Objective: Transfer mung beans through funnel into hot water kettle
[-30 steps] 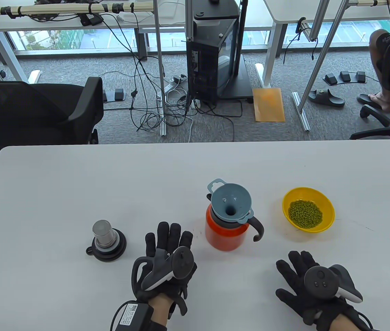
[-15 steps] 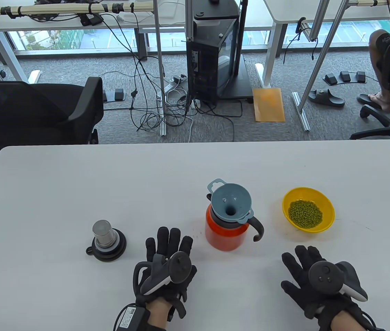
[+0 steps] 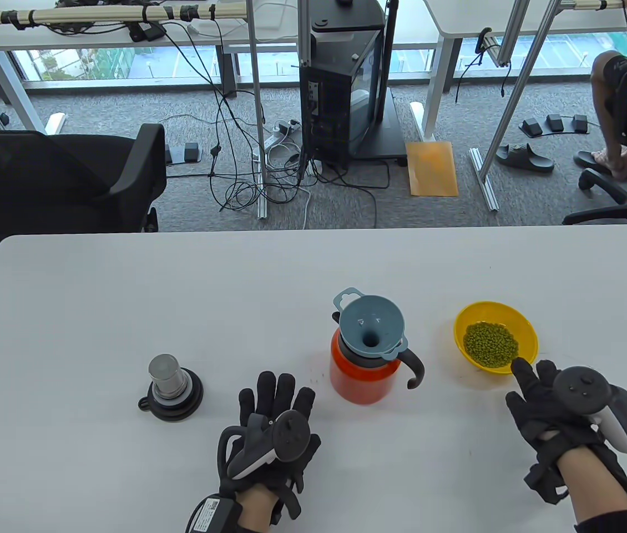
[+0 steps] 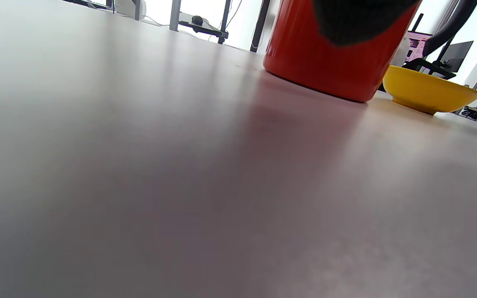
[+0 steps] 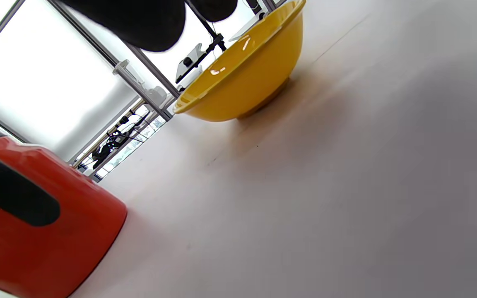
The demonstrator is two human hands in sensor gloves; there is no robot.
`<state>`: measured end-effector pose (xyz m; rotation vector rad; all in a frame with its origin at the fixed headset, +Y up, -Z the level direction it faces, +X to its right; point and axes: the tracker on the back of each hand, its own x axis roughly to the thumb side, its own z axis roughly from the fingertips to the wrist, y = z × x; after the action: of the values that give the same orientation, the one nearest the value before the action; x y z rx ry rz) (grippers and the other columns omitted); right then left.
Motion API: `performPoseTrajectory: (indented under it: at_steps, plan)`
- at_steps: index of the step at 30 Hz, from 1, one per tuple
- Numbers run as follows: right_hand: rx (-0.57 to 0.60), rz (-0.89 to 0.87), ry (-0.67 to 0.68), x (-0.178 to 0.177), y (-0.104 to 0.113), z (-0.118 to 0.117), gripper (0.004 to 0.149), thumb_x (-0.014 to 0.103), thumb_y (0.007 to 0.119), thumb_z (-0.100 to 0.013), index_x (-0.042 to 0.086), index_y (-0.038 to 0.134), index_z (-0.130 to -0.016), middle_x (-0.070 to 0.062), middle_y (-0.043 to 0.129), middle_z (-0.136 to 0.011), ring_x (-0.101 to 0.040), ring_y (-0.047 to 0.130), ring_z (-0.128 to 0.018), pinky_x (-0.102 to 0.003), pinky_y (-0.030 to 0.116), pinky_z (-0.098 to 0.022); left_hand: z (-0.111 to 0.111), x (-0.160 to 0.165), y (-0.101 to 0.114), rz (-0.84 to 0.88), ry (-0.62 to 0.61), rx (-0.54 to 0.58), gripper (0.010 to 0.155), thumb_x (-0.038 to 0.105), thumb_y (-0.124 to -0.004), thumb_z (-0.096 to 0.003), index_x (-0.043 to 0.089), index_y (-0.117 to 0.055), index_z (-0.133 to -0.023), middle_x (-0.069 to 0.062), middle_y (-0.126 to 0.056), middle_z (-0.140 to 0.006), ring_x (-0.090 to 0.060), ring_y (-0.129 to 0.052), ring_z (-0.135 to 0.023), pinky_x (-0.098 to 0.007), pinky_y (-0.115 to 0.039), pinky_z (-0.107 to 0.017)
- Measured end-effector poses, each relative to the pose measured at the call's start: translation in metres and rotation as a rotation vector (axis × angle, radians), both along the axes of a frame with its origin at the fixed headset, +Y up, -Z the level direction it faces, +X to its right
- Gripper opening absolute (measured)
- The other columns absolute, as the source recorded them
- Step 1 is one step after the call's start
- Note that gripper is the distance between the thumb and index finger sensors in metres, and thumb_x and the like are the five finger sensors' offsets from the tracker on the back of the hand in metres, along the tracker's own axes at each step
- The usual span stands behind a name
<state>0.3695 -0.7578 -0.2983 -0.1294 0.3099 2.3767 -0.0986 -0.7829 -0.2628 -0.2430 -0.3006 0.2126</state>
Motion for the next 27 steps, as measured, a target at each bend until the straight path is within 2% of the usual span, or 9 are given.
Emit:
performPoseTrajectory:
  at_steps: [4, 7, 13, 17, 22, 27]
  plan:
    - [-0.05, 0.007, -0.022, 0.003, -0.01, -0.019, 0.078, 0.048, 0.066, -0.054, 0.011, 0.03, -0.112, -0.032, 0.003, -0.104, -0.063, 0.002, -0.088, -0.077, 0.02, -0.057, 0.0, -0.001, -0.002, 0.0, 0.003, -0.013, 0.081, 0.054, -0.069, -0.0472, 0.031, -0.023, -0.109, -0.005, 0.001, -0.113, -0.039, 0.014, -0.098, -0.067, -0.003, -0.067]
    - [-0.072, 0.011, -0.052, 0.003, -0.016, -0.031, 0.08, 0.051, 0.066, -0.054, 0.011, 0.028, -0.112, -0.033, 0.001, -0.102, -0.063, 0.002, -0.088, -0.078, 0.02, -0.057, -0.001, -0.001, -0.003, 0.0, 0.009, -0.024, 0.081, 0.055, -0.069, -0.0473, 0.032, -0.023, -0.11, -0.005, 0.001, -0.113, -0.039, 0.014, -0.098, -0.067, -0.003, -0.068]
    - [-0.092, -0.057, -0.152, 0.005, -0.03, -0.046, 0.082, 0.052, 0.065, -0.054, 0.006, 0.029, -0.112, -0.035, 0.006, -0.104, -0.065, 0.006, -0.089, -0.078, 0.02, -0.056, -0.001, -0.004, -0.003, 0.011, 0.015, -0.023, 0.08, 0.055, -0.069, -0.0472, 0.032, -0.024, -0.11, -0.005, 0.001, -0.113, -0.039, 0.014, -0.099, -0.067, -0.002, -0.067]
    - [-0.076, -0.093, -0.212, 0.006, -0.036, -0.052, 0.083, 0.05, 0.066, -0.054, 0.002, 0.028, -0.11, -0.033, 0.015, -0.106, -0.064, 0.007, -0.089, -0.076, 0.014, -0.054, -0.001, -0.006, -0.003, 0.012, 0.017, -0.016, 0.08, 0.055, -0.069, -0.0473, 0.032, -0.025, -0.11, -0.005, 0.0, -0.113, -0.039, 0.014, -0.099, -0.067, -0.002, -0.067]
    - [-0.015, -0.149, -0.327, 0.008, -0.037, -0.054, 0.075, 0.038, 0.072, -0.053, 0.001, 0.037, -0.108, -0.032, 0.027, -0.106, -0.061, 0.012, -0.091, -0.074, 0.015, -0.054, -0.001, -0.006, -0.003, 0.013, 0.02, -0.017, 0.08, 0.055, -0.069, -0.0473, 0.032, -0.025, -0.11, -0.005, 0.0, -0.113, -0.039, 0.014, -0.099, -0.067, -0.002, -0.067]
    - [0.111, -0.249, -0.502, 0.016, -0.033, -0.048, 0.066, 0.02, 0.081, -0.047, 0.001, 0.052, -0.104, -0.035, 0.045, -0.102, -0.062, 0.036, -0.091, -0.071, 0.028, -0.058, -0.002, -0.006, -0.003, 0.032, 0.015, -0.007, 0.079, 0.054, -0.069, -0.0474, 0.031, -0.026, -0.11, -0.005, -0.001, -0.113, -0.039, 0.013, -0.099, -0.067, -0.003, -0.067]
